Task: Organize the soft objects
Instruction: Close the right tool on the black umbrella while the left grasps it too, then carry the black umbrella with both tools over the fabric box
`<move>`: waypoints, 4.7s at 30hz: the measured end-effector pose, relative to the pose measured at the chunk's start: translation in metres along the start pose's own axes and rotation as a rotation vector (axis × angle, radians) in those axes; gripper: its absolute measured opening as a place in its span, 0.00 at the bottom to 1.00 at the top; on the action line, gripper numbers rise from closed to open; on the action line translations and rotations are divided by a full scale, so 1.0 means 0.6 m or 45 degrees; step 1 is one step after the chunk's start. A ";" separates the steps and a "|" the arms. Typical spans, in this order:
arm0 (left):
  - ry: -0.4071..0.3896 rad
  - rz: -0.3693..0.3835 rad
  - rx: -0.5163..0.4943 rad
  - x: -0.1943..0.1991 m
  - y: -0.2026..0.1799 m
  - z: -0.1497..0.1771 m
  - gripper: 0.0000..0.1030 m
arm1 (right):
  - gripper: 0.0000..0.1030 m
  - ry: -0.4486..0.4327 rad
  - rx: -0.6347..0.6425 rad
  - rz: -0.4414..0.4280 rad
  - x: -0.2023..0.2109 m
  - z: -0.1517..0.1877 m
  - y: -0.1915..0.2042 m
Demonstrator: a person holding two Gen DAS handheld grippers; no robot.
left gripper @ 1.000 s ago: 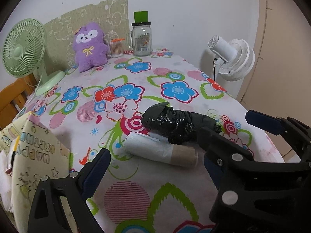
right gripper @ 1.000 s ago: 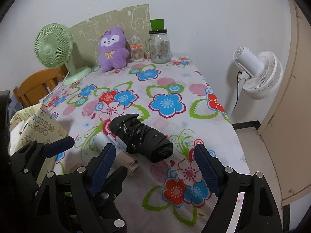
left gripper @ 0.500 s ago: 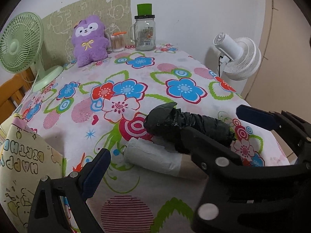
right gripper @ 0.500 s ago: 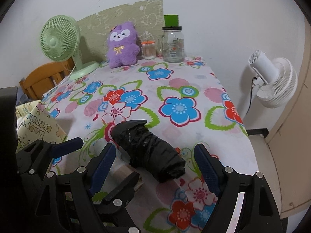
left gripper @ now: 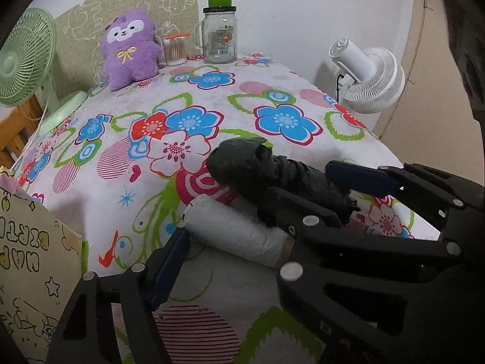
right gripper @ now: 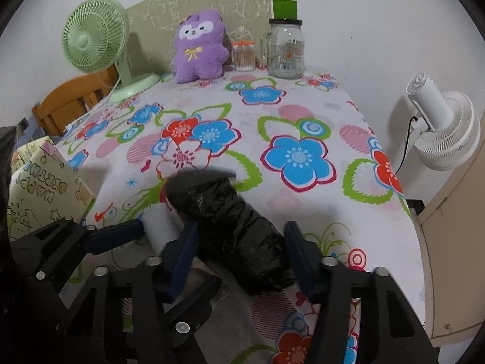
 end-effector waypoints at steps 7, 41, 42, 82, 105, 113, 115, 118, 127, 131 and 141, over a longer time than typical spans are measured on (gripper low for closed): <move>-0.004 0.005 -0.031 0.003 -0.008 0.003 0.63 | 0.37 0.040 -0.029 0.013 -0.004 0.005 -0.006; -0.085 -0.007 -0.037 0.084 -0.022 0.036 0.47 | 0.29 -0.057 -0.073 0.006 0.099 0.047 0.024; -0.088 -0.008 -0.038 0.087 -0.023 0.038 0.47 | 0.29 -0.061 -0.075 0.007 0.102 0.048 0.025; -0.254 -0.080 -0.065 0.235 -0.033 0.083 0.47 | 0.29 -0.230 -0.073 0.075 0.252 0.085 0.095; -0.323 -0.122 -0.047 0.308 0.013 0.072 0.47 | 0.29 -0.283 -0.035 0.069 0.298 0.051 0.164; -0.338 -0.128 -0.039 0.325 0.041 0.066 0.47 | 0.29 -0.296 -0.017 0.064 0.303 0.032 0.195; -0.342 -0.132 -0.042 0.328 0.049 0.064 0.47 | 0.29 -0.299 -0.012 0.058 0.302 0.027 0.203; -0.346 -0.142 -0.036 0.332 0.063 0.062 0.47 | 0.29 -0.304 0.008 0.049 0.301 0.018 0.219; -0.343 -0.169 -0.006 0.336 0.108 0.064 0.47 | 0.29 -0.289 0.043 0.021 0.283 0.004 0.258; -0.335 -0.184 0.012 0.335 0.129 0.067 0.47 | 0.29 -0.278 0.058 0.004 0.271 -0.001 0.277; -0.313 -0.221 0.057 0.326 0.174 0.076 0.47 | 0.29 -0.231 0.085 -0.044 0.234 -0.013 0.319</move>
Point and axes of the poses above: each gripper's, at about its wrist camera, not at the fingertips, and x roughly against the way its jaws point, y to its left, z to its underside, the point moved 2 cm from there along -x, roughly the way its jaws point, and after that the axes turned 6 degrees about -x, right-handed, at the moved point
